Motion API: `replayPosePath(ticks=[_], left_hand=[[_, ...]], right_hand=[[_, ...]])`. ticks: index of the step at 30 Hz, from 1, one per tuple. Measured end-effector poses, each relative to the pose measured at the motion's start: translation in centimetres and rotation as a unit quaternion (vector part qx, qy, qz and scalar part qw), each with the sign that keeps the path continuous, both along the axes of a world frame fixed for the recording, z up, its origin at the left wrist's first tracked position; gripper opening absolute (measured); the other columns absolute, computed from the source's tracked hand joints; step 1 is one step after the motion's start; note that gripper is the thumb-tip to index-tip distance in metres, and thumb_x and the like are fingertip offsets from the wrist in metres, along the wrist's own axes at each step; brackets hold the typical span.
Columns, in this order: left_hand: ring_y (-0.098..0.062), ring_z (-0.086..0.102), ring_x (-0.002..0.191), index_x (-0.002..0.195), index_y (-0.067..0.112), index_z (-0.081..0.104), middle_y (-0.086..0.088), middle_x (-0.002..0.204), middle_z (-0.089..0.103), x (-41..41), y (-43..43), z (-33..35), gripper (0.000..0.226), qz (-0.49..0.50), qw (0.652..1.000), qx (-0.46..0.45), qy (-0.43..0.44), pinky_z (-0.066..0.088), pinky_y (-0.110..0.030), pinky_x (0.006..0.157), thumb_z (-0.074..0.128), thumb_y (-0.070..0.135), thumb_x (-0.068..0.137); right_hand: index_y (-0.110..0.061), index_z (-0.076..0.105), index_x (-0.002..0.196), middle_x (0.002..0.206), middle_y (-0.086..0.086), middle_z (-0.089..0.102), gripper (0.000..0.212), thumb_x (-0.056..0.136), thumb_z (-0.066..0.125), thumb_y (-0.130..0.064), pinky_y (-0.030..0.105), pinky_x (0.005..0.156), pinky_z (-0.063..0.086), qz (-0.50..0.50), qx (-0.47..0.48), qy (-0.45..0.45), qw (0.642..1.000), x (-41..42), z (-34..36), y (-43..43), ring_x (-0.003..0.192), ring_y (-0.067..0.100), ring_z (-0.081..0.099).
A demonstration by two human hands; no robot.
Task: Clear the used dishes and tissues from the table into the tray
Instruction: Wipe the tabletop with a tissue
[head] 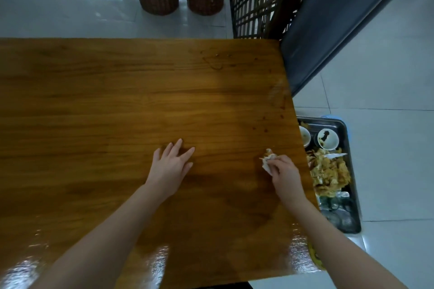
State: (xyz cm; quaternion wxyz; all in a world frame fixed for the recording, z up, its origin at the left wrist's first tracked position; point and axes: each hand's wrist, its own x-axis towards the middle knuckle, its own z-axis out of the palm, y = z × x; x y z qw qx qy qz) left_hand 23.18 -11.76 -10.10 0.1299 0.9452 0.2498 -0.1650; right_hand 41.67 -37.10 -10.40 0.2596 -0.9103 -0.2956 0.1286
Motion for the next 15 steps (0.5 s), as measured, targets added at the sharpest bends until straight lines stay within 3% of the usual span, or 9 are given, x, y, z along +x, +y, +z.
replayPosePath(ticks=[4, 8, 15], left_hand=[[-0.028, 0.010, 0.146, 0.148, 0.039, 0.021, -0.004, 0.160, 0.010, 1.3, -0.4, 0.0, 0.049, -0.006, 1.000, -0.005, 0.005, 0.010, -0.051, 0.115, 0.027, 0.047, 0.100], [-0.029, 0.011, 0.146, 0.148, 0.039, 0.021, -0.005, 0.160, 0.009, 2.6, -0.5, -0.1, 0.050, -0.012, 1.000, 0.004, 0.010, 0.010, -0.053, 0.115, 0.029, 0.047, 0.099], [-0.030, 0.008, 0.146, 0.148, 0.039, 0.021, -0.006, 0.160, 0.006, 4.7, -0.3, -0.4, 0.051, -0.032, 0.999, 0.015, 0.008, 0.009, -0.054, 0.114, 0.032, 0.047, 0.099]], right_hand=[[0.003, 0.070, 0.092, 0.090, 0.010, 0.061, 0.019, 0.092, 0.052, 0.000, 0.034, 0.073, 0.047, -0.116, -0.026, -0.016, 0.993, 3.4, 0.2, -2.8, 0.081, 0.025, 0.056], [0.004, 0.070, 0.090, 0.086, 0.009, 0.057, 0.020, 0.090, 0.049, 0.006, 0.030, 0.066, 0.041, -0.174, -0.023, -0.027, 0.984, 2.2, -0.3, -1.1, 0.079, 0.021, 0.052], [-0.003, 0.069, 0.101, 0.096, 0.005, 0.063, 0.021, 0.093, 0.050, -0.001, 0.018, 0.076, 0.037, -0.083, 0.026, -0.008, 0.996, 1.5, -0.7, 3.1, 0.089, 0.015, 0.055]])
